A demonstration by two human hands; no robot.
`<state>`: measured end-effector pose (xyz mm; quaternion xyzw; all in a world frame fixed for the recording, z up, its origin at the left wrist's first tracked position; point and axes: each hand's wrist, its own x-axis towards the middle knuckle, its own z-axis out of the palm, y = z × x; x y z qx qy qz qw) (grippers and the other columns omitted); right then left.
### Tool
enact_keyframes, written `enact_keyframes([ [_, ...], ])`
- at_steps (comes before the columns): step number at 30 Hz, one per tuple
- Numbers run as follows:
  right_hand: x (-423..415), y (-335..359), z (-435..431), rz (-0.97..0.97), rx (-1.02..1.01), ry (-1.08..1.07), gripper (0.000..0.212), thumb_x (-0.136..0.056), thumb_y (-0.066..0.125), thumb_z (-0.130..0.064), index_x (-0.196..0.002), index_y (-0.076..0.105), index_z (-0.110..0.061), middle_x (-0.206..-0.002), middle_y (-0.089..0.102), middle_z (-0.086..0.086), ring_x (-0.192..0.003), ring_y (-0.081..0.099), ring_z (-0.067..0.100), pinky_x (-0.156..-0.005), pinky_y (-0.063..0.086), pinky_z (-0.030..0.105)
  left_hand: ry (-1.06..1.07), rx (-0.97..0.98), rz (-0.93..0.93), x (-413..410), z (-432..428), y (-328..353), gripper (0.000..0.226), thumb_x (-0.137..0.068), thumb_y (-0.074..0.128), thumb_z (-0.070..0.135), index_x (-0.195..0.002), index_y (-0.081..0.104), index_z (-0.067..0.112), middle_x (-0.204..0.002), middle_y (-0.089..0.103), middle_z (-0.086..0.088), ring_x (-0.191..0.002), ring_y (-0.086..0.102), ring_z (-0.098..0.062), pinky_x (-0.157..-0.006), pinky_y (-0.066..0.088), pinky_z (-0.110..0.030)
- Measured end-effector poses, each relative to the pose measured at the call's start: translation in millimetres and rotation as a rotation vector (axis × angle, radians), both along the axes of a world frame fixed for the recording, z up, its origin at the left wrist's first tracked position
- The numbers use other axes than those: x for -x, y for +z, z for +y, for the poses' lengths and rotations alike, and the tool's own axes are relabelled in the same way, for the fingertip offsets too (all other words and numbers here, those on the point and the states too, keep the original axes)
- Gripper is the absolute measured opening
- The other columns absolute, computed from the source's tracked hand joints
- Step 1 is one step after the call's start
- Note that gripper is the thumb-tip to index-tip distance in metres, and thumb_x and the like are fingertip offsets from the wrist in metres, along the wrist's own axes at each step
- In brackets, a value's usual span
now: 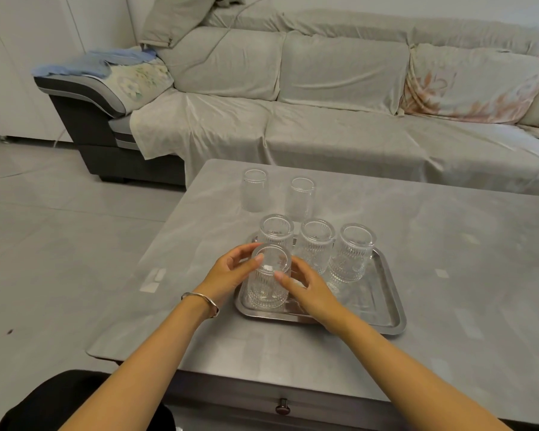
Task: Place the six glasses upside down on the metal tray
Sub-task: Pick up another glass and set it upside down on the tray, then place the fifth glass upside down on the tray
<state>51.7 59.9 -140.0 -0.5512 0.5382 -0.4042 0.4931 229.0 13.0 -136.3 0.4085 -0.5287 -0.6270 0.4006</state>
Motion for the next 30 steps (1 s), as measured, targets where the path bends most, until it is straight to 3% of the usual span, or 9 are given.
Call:
enact_keyframes([
  [3,-2.8,2.2,-2.0,-0.036,-0.029,-0.039,0.057,-0.069,0.061,-0.064,-0.117,0.058,-0.035,-0.122,0.064,-0.01,-0.118,0.058,0.012,-0.104,0.044,0.043,0.005,-0.016,0.01,0.9,0.0,1.3,0.051,-0.067,0.07,0.036,-0.115,0.062,0.021,-0.119,0.066,-0.002,-0.114,0.06,-0.017,-0.099,0.047,-0.035],
  [9,-1.9,5.8,-3.3,-0.035,-0.046,-0.032,0.045,-0.07,0.061,-0.061,-0.11,0.058,-0.04,-0.118,0.065,-0.014,-0.115,0.058,0.009,-0.102,0.047,0.037,-0.003,-0.003,-0.001,-0.1,-4.3,1.9,0.046,-0.064,0.071,0.038,-0.108,0.064,0.026,-0.118,0.065,0.003,-0.114,0.06,-0.015,-0.094,0.049,-0.029],
  [16,15.6,38.4,-17.3,0.06,0.045,-0.041,0.05,-0.08,0.061,-0.047,-0.125,0.053,-0.027,-0.124,0.059,-0.011,-0.115,0.056,0.003,-0.098,0.046,0.025,0.048,0.091,-0.072,-13.5,-31.9,17.6,0.032,-0.07,0.071,0.036,-0.101,0.065,0.031,-0.108,0.068,0.01,-0.105,0.063,-0.007,-0.084,0.052,-0.023],
  [21,44.9,87.2,-65.8,0.006,0.154,-0.089,0.025,-0.085,0.063,-0.034,-0.11,0.059,-0.031,-0.117,0.065,-0.007,-0.104,0.063,0.003,-0.085,0.055,0.02,0.091,0.217,-0.154,-7.1,-79.1,50.0,0.018,-0.081,0.066,0.027,-0.097,0.064,0.034,-0.1,0.066,0.015,-0.088,0.064,0.006,-0.077,0.051,-0.017],
  [25,69.9,99.6,-117.6,0.079,0.17,-0.157,0.036,-0.084,0.066,-0.031,-0.118,0.056,-0.024,-0.121,0.062,-0.003,-0.106,0.061,0.006,-0.087,0.052,0.024,0.073,0.233,-0.176,19.4,-119.3,64.2,0.018,-0.085,0.061,0.024,-0.103,0.061,0.026,-0.104,0.063,0.008,-0.092,0.061,-0.005,-0.078,0.051,-0.017],
  [30,98.5,80.0,-174.6,0.079,-0.031,-0.204,0.057,-0.084,0.067,-0.031,-0.134,0.046,-0.015,-0.14,0.048,0.009,-0.122,0.051,0.022,-0.098,0.045,0.036,-0.04,0.069,-0.272,60.6,-163.5,59.2,0.038,-0.091,0.049,0.035,-0.126,0.05,0.02,-0.127,0.054,-0.001,-0.108,0.054,-0.017,-0.095,0.043,-0.032],
])
